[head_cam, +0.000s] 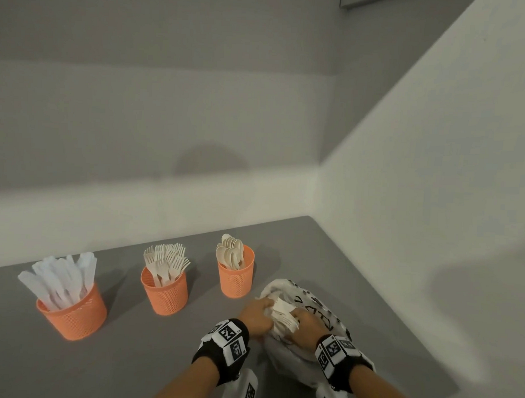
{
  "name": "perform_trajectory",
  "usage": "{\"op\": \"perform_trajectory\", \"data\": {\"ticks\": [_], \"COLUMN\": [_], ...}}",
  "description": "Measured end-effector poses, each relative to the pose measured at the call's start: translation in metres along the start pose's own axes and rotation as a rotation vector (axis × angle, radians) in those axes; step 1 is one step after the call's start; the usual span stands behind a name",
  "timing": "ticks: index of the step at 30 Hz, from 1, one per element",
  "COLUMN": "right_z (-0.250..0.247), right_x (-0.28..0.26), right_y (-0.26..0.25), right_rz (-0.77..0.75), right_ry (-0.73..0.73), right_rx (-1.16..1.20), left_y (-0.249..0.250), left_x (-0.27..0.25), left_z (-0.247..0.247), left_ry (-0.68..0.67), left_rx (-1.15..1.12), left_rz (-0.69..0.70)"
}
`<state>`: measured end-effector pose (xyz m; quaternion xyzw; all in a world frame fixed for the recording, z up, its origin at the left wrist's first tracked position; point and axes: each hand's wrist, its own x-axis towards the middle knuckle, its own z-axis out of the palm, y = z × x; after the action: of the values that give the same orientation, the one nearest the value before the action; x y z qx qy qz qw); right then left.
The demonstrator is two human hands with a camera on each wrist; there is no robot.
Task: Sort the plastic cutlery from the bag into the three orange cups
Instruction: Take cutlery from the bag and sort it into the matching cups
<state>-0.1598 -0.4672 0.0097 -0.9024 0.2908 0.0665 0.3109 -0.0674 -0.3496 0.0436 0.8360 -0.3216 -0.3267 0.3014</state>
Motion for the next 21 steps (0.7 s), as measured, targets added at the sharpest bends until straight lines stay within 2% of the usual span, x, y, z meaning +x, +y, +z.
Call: {"op": "perform_trajectory", "data": {"ticks": [5, 8, 12, 17, 21], "right_z": [0.0, -0.006, -0.017, -0.02, -0.012], "right_x": [-0.002, -0.006, -0.006, -0.004, -0.005], "right_y": [-0.013, -0.009, 0.001, 0.001, -0.006], "right_rz": [0.035, 0.011, -0.005, -0.016, -0.042], "right_ry": [0.022, -0.041, -0.078, -0.102, -0.096], "right_rx": [0.0, 0.009, 0.044, 0.162, 0.153], "left_y": [-0.003, -0.011, -0.01, -0.012, -0.011], "left_x": [0.006, 0.014, 0.015, 0.015, 0.014], "left_z": [0.001, 0.0, 0.003, 0.003, 0.002], "left_ry": [0.061, 0.196, 0.217, 0.142, 0.143], "left_rx": [0.061, 0.188, 0.294, 0.083, -0.078], "left_rz": [-0.036, 0.004, 0.088, 0.079, 0.123]}}
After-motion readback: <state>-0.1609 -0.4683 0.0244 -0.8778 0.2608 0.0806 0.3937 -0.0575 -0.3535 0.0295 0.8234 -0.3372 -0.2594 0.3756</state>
